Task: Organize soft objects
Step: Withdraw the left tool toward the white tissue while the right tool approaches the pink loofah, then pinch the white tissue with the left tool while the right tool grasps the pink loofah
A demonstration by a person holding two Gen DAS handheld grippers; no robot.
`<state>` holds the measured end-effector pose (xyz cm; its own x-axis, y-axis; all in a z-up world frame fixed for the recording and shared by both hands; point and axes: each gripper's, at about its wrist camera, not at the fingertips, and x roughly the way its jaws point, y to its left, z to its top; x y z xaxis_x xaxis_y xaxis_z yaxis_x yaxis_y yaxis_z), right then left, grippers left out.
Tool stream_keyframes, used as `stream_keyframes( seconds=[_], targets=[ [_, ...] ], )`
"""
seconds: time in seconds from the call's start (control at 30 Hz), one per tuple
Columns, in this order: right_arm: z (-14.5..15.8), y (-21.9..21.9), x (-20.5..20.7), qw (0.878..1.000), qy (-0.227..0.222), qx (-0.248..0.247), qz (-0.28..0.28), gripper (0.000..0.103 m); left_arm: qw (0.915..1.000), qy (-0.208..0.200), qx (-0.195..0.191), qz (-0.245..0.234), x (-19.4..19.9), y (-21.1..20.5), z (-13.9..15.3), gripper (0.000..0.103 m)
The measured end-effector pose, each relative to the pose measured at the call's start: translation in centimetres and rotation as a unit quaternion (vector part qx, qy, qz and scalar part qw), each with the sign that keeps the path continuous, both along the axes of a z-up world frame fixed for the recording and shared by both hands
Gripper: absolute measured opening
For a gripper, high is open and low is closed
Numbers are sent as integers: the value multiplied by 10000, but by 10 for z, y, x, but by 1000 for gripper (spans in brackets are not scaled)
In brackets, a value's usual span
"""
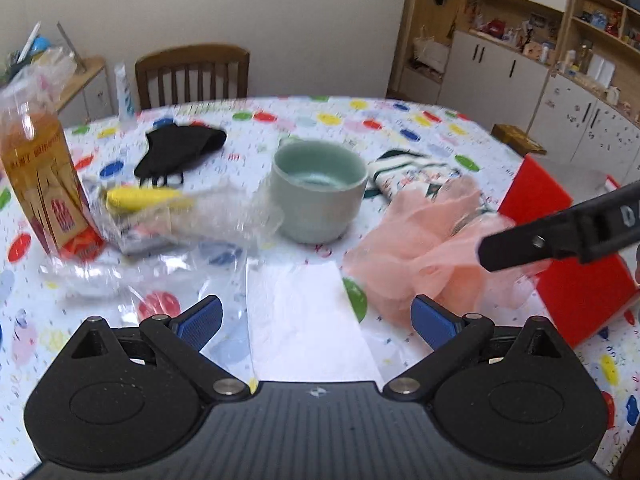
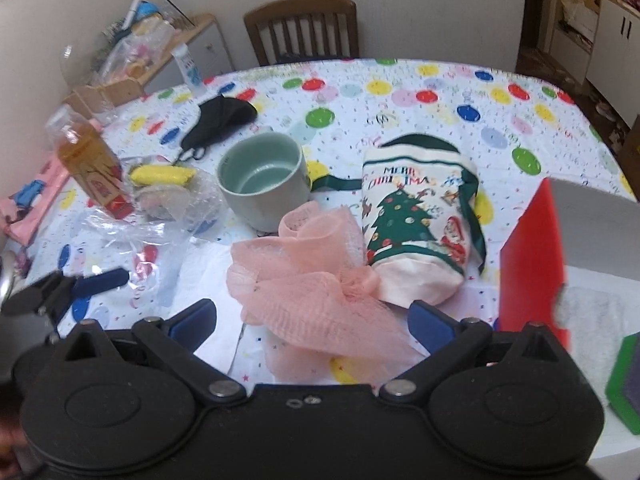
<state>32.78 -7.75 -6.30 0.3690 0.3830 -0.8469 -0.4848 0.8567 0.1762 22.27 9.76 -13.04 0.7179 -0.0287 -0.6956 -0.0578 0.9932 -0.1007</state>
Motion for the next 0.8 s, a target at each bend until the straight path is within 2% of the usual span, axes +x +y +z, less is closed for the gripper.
stream_keyframes(
  seconds=[0.13,0.37,0.63,0.8],
  targets=[
    [-20,10,8,9995,188,-181,-196,101,9996,225,-100,169,8,-1,-19,101],
    [-43,24,13,9979,388,-399,-331,100,9974,567,-17,440,20,-8,-46,101],
    [-56,31,19,9959,532,-518,-508,91,9965,618,210,520,30,-15,-58,100],
    [-58,31,19,9955,545,-537,-565,86,9962,546,472,483,34,-19,-60,88]
  ],
)
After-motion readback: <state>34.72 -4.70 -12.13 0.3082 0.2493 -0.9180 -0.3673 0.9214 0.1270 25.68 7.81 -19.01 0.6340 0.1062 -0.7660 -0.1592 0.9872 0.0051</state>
